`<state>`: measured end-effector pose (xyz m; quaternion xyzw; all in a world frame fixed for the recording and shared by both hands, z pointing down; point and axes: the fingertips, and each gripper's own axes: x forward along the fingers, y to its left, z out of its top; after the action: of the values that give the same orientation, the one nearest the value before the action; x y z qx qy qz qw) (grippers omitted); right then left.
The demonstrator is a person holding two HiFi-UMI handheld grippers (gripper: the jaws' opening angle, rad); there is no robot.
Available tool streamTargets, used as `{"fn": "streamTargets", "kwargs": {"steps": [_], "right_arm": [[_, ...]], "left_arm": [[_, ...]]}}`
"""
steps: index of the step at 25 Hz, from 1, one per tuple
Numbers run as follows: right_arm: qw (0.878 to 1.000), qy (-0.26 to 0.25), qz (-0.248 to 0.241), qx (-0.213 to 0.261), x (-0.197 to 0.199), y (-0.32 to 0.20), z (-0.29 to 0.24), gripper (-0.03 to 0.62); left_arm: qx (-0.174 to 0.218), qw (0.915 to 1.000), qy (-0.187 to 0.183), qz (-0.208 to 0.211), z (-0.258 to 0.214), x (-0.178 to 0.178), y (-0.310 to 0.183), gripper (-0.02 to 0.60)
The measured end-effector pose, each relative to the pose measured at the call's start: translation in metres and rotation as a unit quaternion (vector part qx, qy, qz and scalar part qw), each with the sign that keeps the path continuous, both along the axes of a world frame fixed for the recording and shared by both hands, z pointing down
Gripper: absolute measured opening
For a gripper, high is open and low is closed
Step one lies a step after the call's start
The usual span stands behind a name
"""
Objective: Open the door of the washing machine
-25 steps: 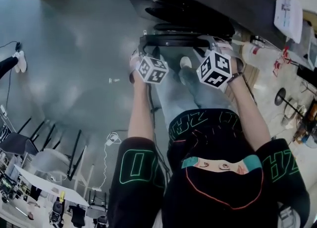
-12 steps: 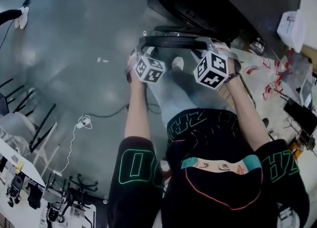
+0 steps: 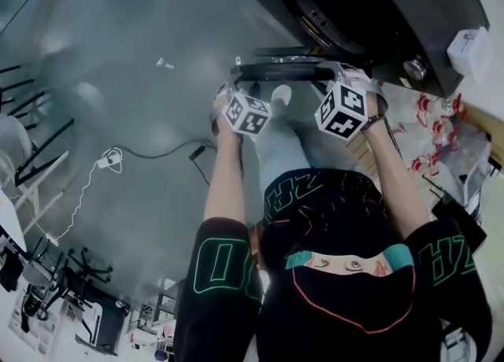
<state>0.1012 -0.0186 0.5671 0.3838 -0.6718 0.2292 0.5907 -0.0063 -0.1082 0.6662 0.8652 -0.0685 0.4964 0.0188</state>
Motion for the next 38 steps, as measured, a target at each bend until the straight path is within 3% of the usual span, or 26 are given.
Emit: {"fn": "streamTargets", "kwargs": {"steps": [6, 13, 24, 28, 33, 38], "right_arm": [[0.999, 0.016, -0.043, 0.011, -0.018, 0.025, 0.003, 0.152], [0.993, 0.033, -0.111, -0.003, -0.04, 0.066, 0.0, 0.158], [0.98, 0.048, -0.191, -0.013, -0.051, 0.124, 0.002, 0.161], [0.975, 0.035, -0.219, 0.0, -0.05, 0.137, 0.003, 0.161], [0.962, 0.022, -0.27, 0.022, -0.054, 0.15, 0.002, 0.16], [0.95, 0.017, -0.31, 0.033, -0.05, 0.172, 0.005, 0.16]], "left_arm": [[0.001, 0.9983, 0.018, -0.056, 0.002, -0.032, 0.041, 0.167], [-0.031, 0.9911, 0.046, -0.121, -0.005, -0.067, 0.105, 0.153], [-0.052, 0.9796, 0.043, -0.189, -0.004, -0.085, 0.192, 0.143], [-0.044, 0.9729, 0.031, -0.225, -0.003, -0.084, 0.211, 0.144], [-0.028, 0.9562, 0.022, -0.29, -0.002, -0.089, 0.235, 0.149], [-0.031, 0.9467, 0.012, -0.32, 0.0, -0.084, 0.266, 0.149]]}}
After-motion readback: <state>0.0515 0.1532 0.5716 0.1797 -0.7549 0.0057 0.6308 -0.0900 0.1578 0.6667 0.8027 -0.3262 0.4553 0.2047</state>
